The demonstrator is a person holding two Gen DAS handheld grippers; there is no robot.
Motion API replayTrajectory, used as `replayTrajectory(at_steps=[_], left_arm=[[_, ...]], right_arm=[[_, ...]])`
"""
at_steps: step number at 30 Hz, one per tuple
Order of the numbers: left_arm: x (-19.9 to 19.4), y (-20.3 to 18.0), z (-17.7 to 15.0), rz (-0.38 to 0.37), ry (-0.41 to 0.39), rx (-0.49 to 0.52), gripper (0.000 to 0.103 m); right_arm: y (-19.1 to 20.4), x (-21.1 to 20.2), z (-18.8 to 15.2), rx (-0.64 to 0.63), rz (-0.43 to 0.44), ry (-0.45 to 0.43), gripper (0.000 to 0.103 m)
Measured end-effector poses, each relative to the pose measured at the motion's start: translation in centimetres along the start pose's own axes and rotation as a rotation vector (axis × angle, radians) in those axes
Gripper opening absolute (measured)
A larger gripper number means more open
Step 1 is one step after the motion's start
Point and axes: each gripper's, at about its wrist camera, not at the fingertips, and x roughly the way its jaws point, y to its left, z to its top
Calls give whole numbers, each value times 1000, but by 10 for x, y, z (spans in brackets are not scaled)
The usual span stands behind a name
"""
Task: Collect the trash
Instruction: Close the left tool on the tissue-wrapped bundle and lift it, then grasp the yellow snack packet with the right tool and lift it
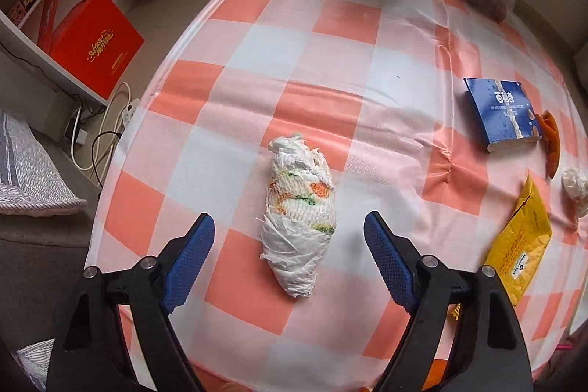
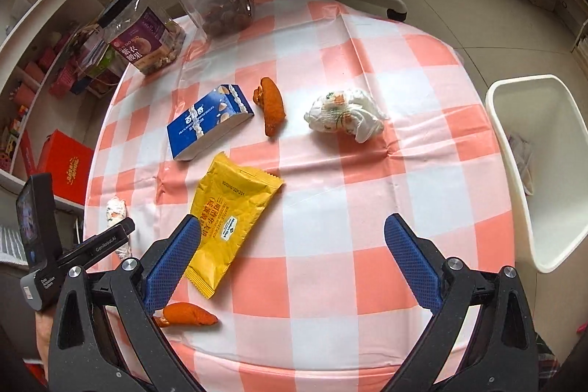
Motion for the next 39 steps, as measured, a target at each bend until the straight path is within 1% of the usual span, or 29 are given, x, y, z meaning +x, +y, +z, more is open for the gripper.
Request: replayTrajectory(at_steps=[1, 2, 3, 4, 5, 6, 8, 11, 14, 18, 20, 21, 22, 23, 24, 25, 26, 27, 28, 29, 33, 36, 39], left_arm=[[4, 2, 1, -9, 6, -9, 73], [7, 3, 0, -22, 10, -13, 70], [8, 5, 1, -51, 3, -20, 64], [8, 6, 2, -90, 0, -24, 49], [6, 6, 2, -108, -3, -20, 39], [3, 4, 2, -94, -11, -8, 36], [-4, -2, 1, -70, -31, 26, 36], [-28, -6, -1, -77, -66, 35, 36], [-72, -2, -2, -110, -145, 12, 36], [-129, 6, -4, -179, -267, -6, 36], [-142, 8, -4, -208, -284, -24, 36], [-143, 7, -5, -212, -282, -21, 36], [-144, 5, -7, -205, -280, -13, 36], [-144, 4, -8, -189, -279, -1, 36], [-144, 3, -9, -172, -281, 11, 36], [-143, 5, -11, -160, -283, 17, 36], [-142, 7, -12, -154, -282, 20, 36], [-141, 9, -12, -152, -281, 19, 36], [-140, 11, -14, -149, -278, 18, 36], [-139, 12, -14, -147, -276, 21, 36], [-136, 11, -18, -139, -274, 35, 36], [-139, 11, -19, -153, -277, 32, 36], [-141, 8, -19, -175, -277, 30, 36]], right_arm=[[3, 5, -2, 1, 5, 12, 96], [5, 10, -4, 1, 8, 25, 95], [8, 14, -6, 4, 11, 35, 95], [10, 18, -7, 6, 17, 45, 95], [14, 22, -9, 7, 24, 58, 95], [16, 26, -10, 9, 32, 72, 94], [20, 34, -12, 22, 41, 90, 94], [29, 42, -11, 49, 53, 97, 94], [42, 50, -7, 52, 27, 79, 94], [60, 66, -11, 36, 6, 94, 94], [72, 74, -16, -8, -9, 93, 94], [78, 77, -19, -42, -13, 94, 90], [83, 80, -22, -77, -27, 89, 80], [86, 79, -23, -113, -52, 64, 75], [87, 77, -23, -141, -55, 43, 53], [86, 77, -21, -150, -41, 44, 29], [80, 77, -18, -137, -11, 60, 19], [73, 77, -15, -110, 26, 81, 13], [66, 77, -12, -90, 56, 97, 10], [61, 76, -11, -81, 73, 108, 8], [47, 65, -7, -64, 105, 97, 6], [45, 49, -4, -82, 117, 60, 3], [46, 29, -1, -126, 117, 2, 2]])
